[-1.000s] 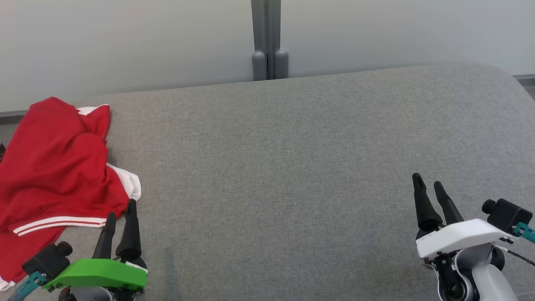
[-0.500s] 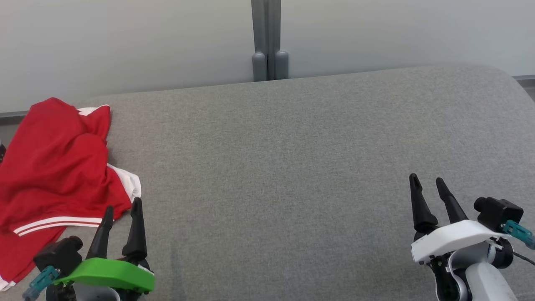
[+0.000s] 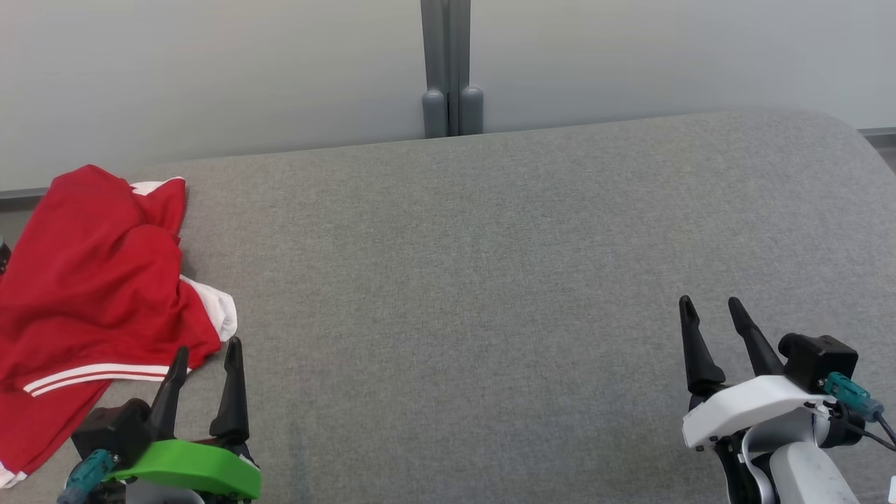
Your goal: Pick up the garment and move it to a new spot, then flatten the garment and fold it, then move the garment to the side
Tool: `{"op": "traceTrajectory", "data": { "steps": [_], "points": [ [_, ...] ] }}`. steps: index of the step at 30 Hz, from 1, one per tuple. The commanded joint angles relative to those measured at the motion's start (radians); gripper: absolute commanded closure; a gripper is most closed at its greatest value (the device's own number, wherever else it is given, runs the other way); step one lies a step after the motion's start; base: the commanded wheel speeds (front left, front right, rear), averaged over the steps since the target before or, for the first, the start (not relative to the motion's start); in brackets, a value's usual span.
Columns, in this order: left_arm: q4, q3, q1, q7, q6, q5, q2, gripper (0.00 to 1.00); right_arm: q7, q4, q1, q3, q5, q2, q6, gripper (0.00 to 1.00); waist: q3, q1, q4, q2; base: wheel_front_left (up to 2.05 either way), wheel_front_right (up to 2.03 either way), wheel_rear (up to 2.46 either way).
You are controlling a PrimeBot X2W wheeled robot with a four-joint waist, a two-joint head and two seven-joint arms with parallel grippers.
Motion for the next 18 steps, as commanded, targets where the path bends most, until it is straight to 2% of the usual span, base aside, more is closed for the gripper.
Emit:
{"op": "traceTrajectory", "data": {
  "steps": [1, 18],
  "points": [
    [-0.006, 0.001, 0.002, -0.010, -0.003, 0.023, 0.009, 0.00, -0.011, -0.001, -0.006, 0.004, -0.022, -0.002, 0.000, 0.00, 0.000, 0.0000, 0.000, 0.0000, 0.00, 0.00, 0.00],
    [0.037, -0.023, -0.007, -0.047, -0.008, 0.097, 0.003, 0.00, -0.049, 0.047, 0.005, 0.006, -0.080, 0.006, 0.000, 0.00, -0.001, 0.0000, 0.001, 0.0000, 0.00, 0.00, 0.00]
  ]
}}
